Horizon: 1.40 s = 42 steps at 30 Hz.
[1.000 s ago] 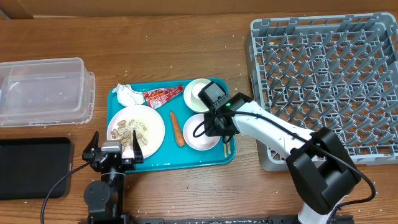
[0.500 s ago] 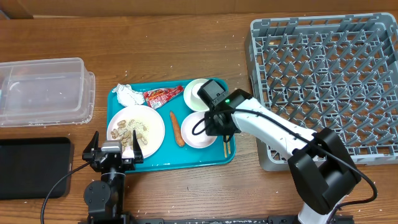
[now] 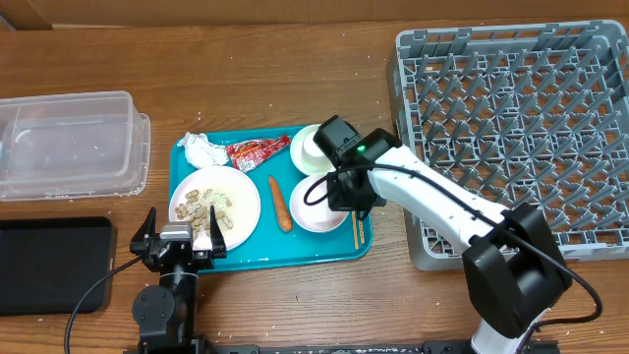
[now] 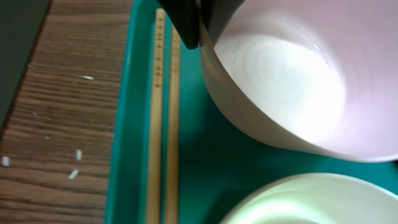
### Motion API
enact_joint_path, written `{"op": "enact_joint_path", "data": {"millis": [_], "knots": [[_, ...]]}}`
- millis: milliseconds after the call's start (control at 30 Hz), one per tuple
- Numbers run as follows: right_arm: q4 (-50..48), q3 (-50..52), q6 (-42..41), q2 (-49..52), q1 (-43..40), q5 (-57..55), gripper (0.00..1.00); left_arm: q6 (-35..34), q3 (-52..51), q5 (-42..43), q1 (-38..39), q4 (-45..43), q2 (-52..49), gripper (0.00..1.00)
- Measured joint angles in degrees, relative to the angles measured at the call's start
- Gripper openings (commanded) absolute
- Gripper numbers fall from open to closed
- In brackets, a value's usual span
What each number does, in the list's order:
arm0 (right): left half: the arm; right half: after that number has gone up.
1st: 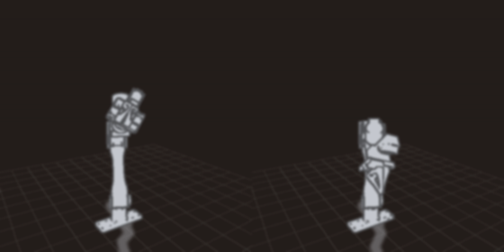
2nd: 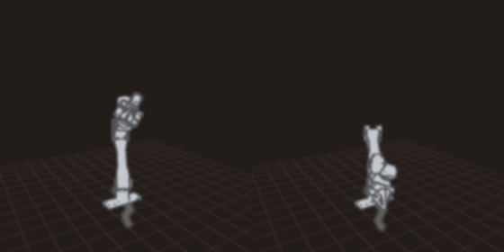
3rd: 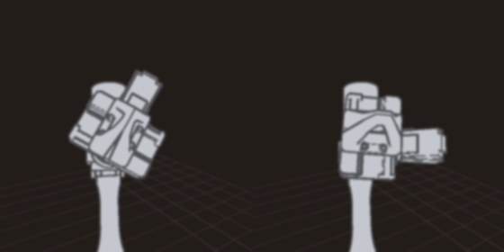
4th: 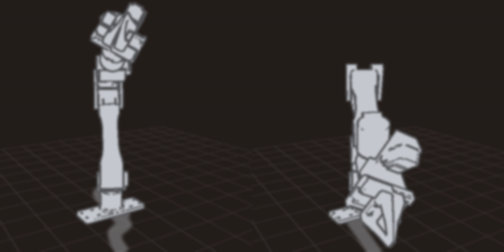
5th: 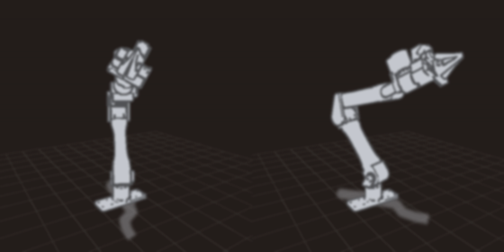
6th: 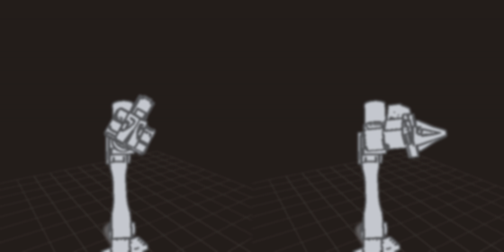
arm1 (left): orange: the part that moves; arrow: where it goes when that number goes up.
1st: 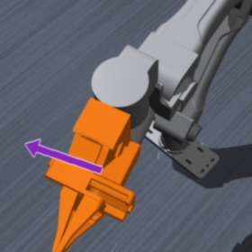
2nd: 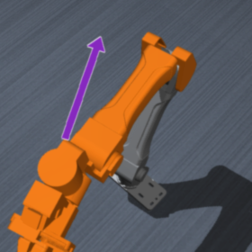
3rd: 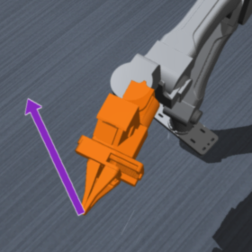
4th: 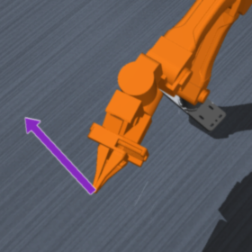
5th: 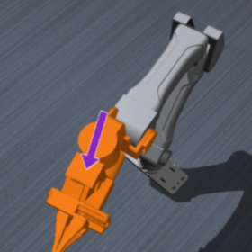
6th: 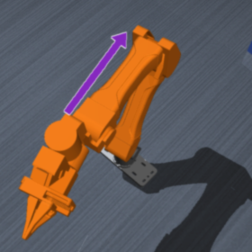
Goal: Sort waste into correct bins and load items into the dishwasher
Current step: 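Lift the white bowl and carry it to the dish rack's far corner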
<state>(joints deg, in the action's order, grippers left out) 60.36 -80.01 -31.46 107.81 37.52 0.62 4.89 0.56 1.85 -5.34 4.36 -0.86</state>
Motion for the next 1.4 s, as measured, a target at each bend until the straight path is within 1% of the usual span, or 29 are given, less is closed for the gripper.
{"op": "enact_joint_path", "data": {"millis": [100, 200, 400, 467, 600, 700, 767, 867, 1033, 1133, 1333, 1400], "knots": [[2.0, -0.4, 0.2, -1.4, -1.6, 0.0, 0.04, 0.0, 0.0, 0.0, 0.0, 0.0, 0.0, 1.00], [3.7, -0.5, 1.4, -5.0, -4.1, 0.0, 0.04, 0.0, 0.0, 0.0, 0.0, 0.0, 0.0, 1.00], [4.0, -1.1, 5.3, -16.9, -12.1, 0.0, 0.04, 0.0, 0.0, 0.0, 0.0, 0.0, 0.0, 1.00], [3.0, -1.3, 6.5, -20.5, -15.8, -0.1, 0.04, 0.0, 0.0, 0.0, 0.0, 0.0, 0.0, 1.00], [-1.8, -1.6, 7.8, -26.6, -27.1, -1.5, 0.04, 0.0, 0.0, 0.0, 0.0, 0.0, 0.0, 1.00], [-5.9, -1.7, 8.2, -28.2, -35.6, -3.6, 0.04, 0.0, 0.0, 0.0, 0.0, 0.0, 0.0, 1.00], [-9.4, -1.8, 8.4, -28.2, -41.0, -5.7, 0.04, 0.0, 0.0, 0.0, 0.0, 0.0, 0.0, 1.00], [-15.2, -1.7, 8.6, -27.1, -47.0, -10.3, 0.04, 0.0, 0.0, 0.0, 0.0, 0.0, 0.0, 1.00], [-26.4, -1.7, 10.6, -22.2, -51.9, -19.7, 0.04, 0.0, 0.0, 0.0, 0.0, 0.0, 0.0, 1.00], [-33.3, -1.7, 17.3, -17.2, -52.9, -23.9, 0.04, 0.0, 0.0, 0.0, 0.0, 0.0, 0.0, 1.00], [-42.8, -1.7, 33.6, -7.4, -52.8, -29.0, 0.04, 0.0, 0.0, 0.0, 0.0, 0.0, 0.0, 1.00], [-45.5, -1.7, 37.9, -4.7, -52.8, -31.1, 0.05, 0.0, 0.0, 0.0, 0.0, 0.0, 0.0, 1.00]]}}
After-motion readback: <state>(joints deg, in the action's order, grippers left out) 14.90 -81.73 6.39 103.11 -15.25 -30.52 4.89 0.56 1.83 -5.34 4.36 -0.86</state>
